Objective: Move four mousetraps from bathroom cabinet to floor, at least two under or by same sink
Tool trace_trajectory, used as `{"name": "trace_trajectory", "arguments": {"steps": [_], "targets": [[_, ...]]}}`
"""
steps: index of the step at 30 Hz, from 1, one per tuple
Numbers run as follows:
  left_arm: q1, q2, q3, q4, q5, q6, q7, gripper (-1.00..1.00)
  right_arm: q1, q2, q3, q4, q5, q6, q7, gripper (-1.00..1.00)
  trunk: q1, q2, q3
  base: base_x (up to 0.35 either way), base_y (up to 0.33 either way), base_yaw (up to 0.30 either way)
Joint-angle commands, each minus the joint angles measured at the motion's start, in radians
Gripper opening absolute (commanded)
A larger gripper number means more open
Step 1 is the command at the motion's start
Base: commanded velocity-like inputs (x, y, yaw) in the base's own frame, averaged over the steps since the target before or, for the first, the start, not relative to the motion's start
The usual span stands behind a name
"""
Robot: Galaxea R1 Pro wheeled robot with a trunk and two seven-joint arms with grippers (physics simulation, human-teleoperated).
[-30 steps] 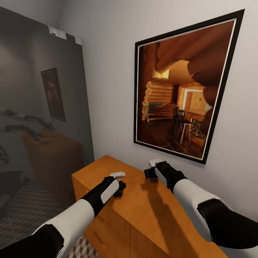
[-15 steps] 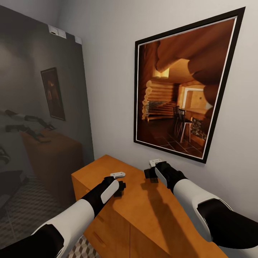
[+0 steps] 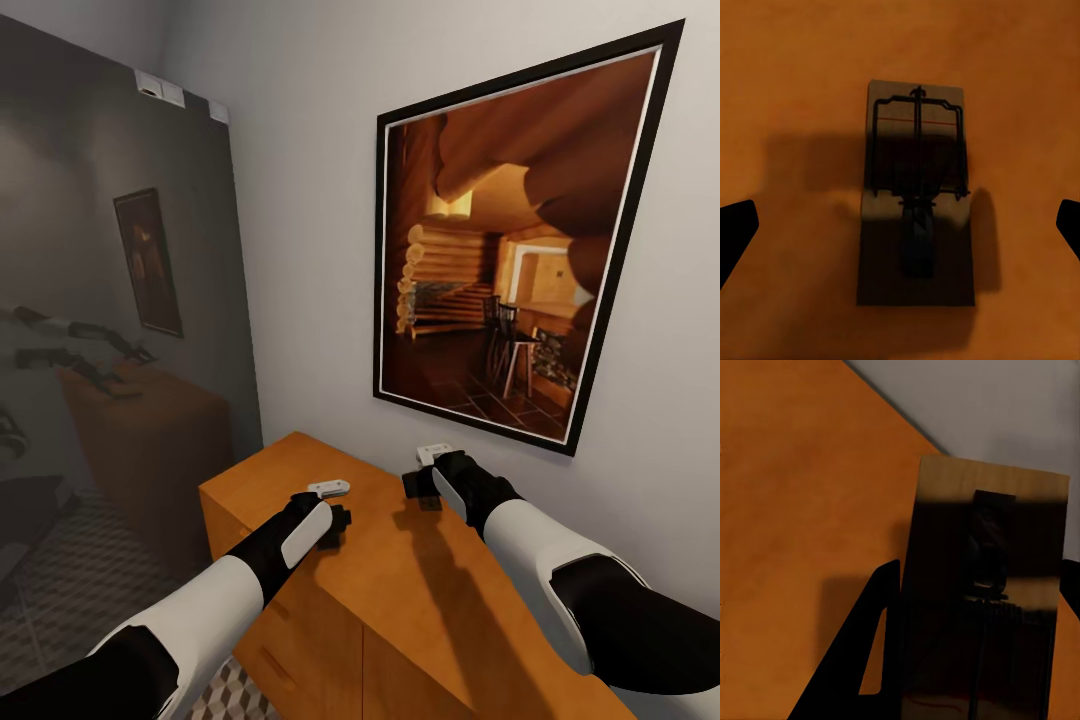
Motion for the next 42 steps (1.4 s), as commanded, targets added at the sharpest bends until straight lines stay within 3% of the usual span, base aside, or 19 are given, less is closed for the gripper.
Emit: {"name": "trace_trajectory", "arguments": {"steps": [1, 11, 42], "targets": [[-0.001, 0.0, -0.003, -0.001, 0.006, 0.002, 0.007, 1.0, -0.001, -0.001, 0.008, -0.001, -0.012, 0.004, -0.001, -1.0, 0.0, -0.001, -0.002, 0.0, 0.0, 0.0], [-0.001, 0.0, -0.003, -0.001, 0.005, 0.002, 0.007, 1.0, -0.001, -0.001, 0.008, -0.001, -0.011, 0.004, -0.001, -1.0, 0.035, -0.064, -0.03, 0.0, 0.0, 0.0], [-0.001, 0.0, -0.003, -0.001, 0.005, -0.001, 0.011, 1.0, -0.001, -0.001, 0.008, -0.001, -0.013, 0.004, -0.001, -1.0, 0.035, -0.064, -0.03, 0.0, 0.0, 0.0]]}}
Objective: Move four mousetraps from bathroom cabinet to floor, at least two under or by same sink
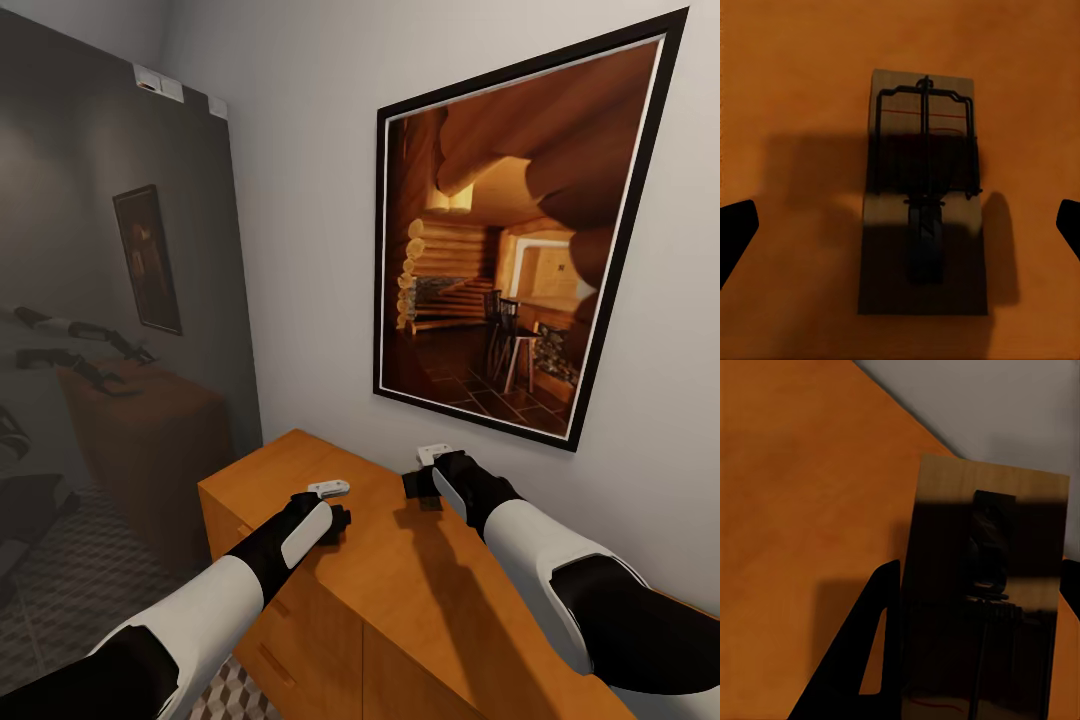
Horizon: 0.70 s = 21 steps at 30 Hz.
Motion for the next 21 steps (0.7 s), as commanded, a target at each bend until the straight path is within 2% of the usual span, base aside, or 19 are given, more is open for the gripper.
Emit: {"name": "trace_trajectory", "arguments": {"steps": [1, 5, 11, 21], "targets": [[-0.001, 0.0, -0.003, -0.001, 0.005, 0.002, 0.008, 1.0, -0.001, -0.001, 0.008, -0.001, -0.012, 0.004, -0.001, -1.0, 0.0, -0.001, -0.001, 0.0, 0.0, 0.0], [-0.001, 0.0, -0.002, -0.001, 0.005, 0.001, 0.011, 1.0, -0.001, -0.001, 0.008, -0.001, -0.012, 0.004, -0.001, -1.0, 0.0, -0.001, -0.001, 0.0, 0.0, 0.0], [-0.001, 0.0, -0.001, 0.0, 0.005, -0.001, 0.012, 1.0, -0.001, -0.001, 0.008, -0.001, -0.012, 0.004, -0.001, -1.0, 0.023, -0.043, -0.02, 0.0, 0.0, 0.0], [-0.001, 0.0, -0.001, -0.001, 0.005, -0.001, 0.013, 1.0, -0.001, -0.001, 0.008, -0.001, -0.012, 0.004, -0.001, -1.0, 0.023, -0.043, -0.02, 0.0, 0.0, 0.0]]}}
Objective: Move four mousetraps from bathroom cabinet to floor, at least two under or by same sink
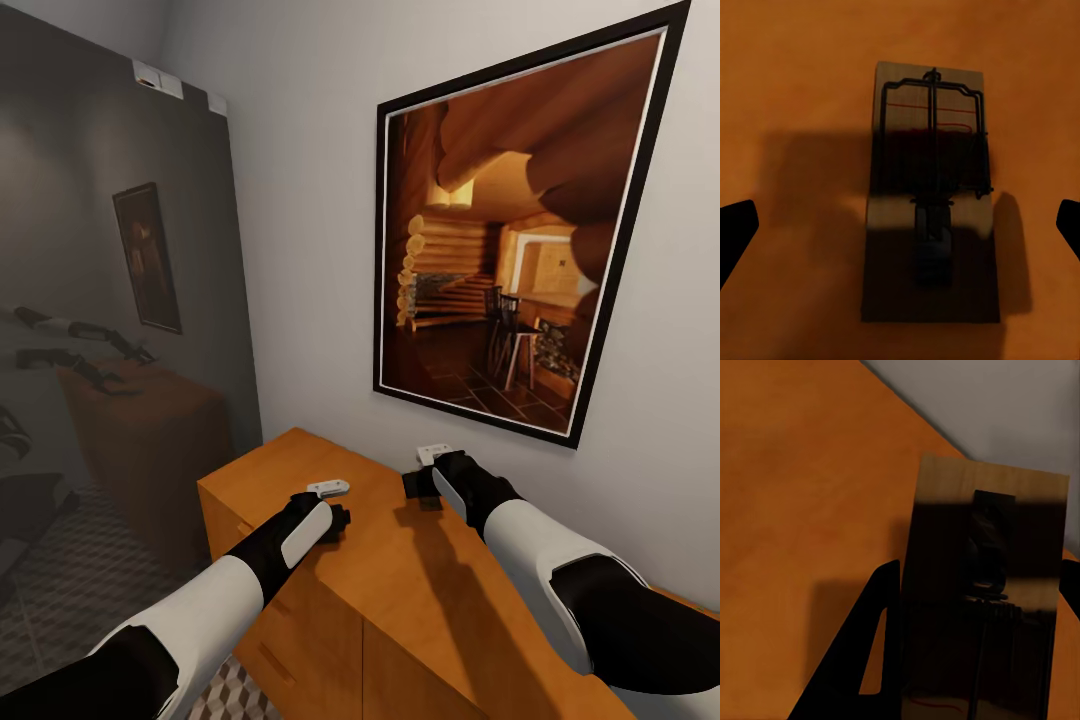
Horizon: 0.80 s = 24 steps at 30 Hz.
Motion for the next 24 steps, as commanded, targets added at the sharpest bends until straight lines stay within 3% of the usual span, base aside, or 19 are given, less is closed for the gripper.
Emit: {"name": "trace_trajectory", "arguments": {"steps": [1, 6, 12, 24], "targets": [[-0.001, 0.0, -0.003, -0.001, 0.005, 0.002, 0.007, 1.0, -0.001, -0.001, 0.008, -0.001, -0.012, 0.004, -0.001, -1.0, 0.0, -0.001, -0.001, 0.0, 0.0, 0.0], [-0.001, 0.0, -0.003, -0.001, 0.005, 0.002, 0.007, 1.0, -0.001, -0.001, 0.008, -0.001, -0.012, 0.004, -0.001, -1.0, 0.0, -0.001, -0.001, 0.0, 0.0, 0.0], [-0.001, 0.0, -0.003, -0.001, 0.005, 0.002, 0.007, 1.0, -0.001, -0.001, 0.008, -0.001, -0.012, 0.004, -0.001, -1.0, 0.023, -0.043, -0.02, 0.0, 0.0, 0.0], [-0.001, 0.0, -0.003, -0.001, 0.005, 0.002, 0.007, 1.0, -0.001, -0.001, 0.008, -0.001, -0.012, 0.004, -0.001, -1.0, 0.023, -0.043, -0.02, 0.0, 0.0, 0.0]]}}
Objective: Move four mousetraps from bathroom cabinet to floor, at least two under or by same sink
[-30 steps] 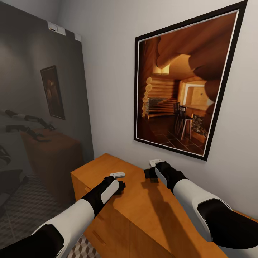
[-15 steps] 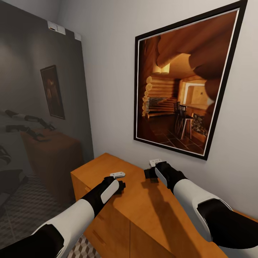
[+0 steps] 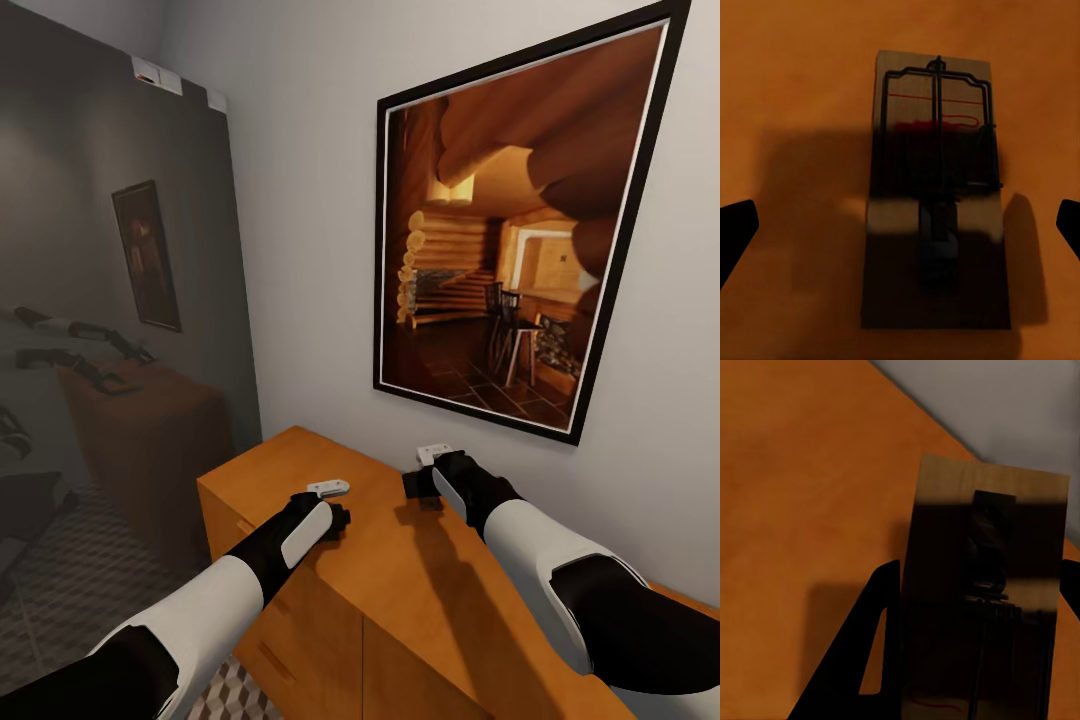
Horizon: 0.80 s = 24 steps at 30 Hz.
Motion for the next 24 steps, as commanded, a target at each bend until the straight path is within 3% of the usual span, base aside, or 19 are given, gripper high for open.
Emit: {"name": "trace_trajectory", "arguments": {"steps": [1, 7, 24], "targets": [[-0.001, 0.0, -0.003, -0.001, 0.005, 0.002, 0.007, 1.0, -0.001, -0.001, 0.008, -0.001, -0.012, 0.004, -0.001, -1.0, 0.0, -0.001, -0.001, 0.0, 0.0, 0.0], [-0.001, 0.0, -0.003, 0.0, 0.005, 0.002, 0.007, 1.0, -0.001, -0.002, 0.008, -0.001, -0.012, 0.004, -0.001, -1.0, 0.019, -0.036, -0.017, 0.0, 0.0, 0.0], [-0.001, 0.0, -0.003, 0.0, 0.005, 0.002, 0.007, 1.0, -0.001, -0.001, 0.008, -0.001, -0.012, 0.004, -0.001, -1.0, 0.019, -0.036, -0.017, 0.0, 0.0, 0.0]]}}
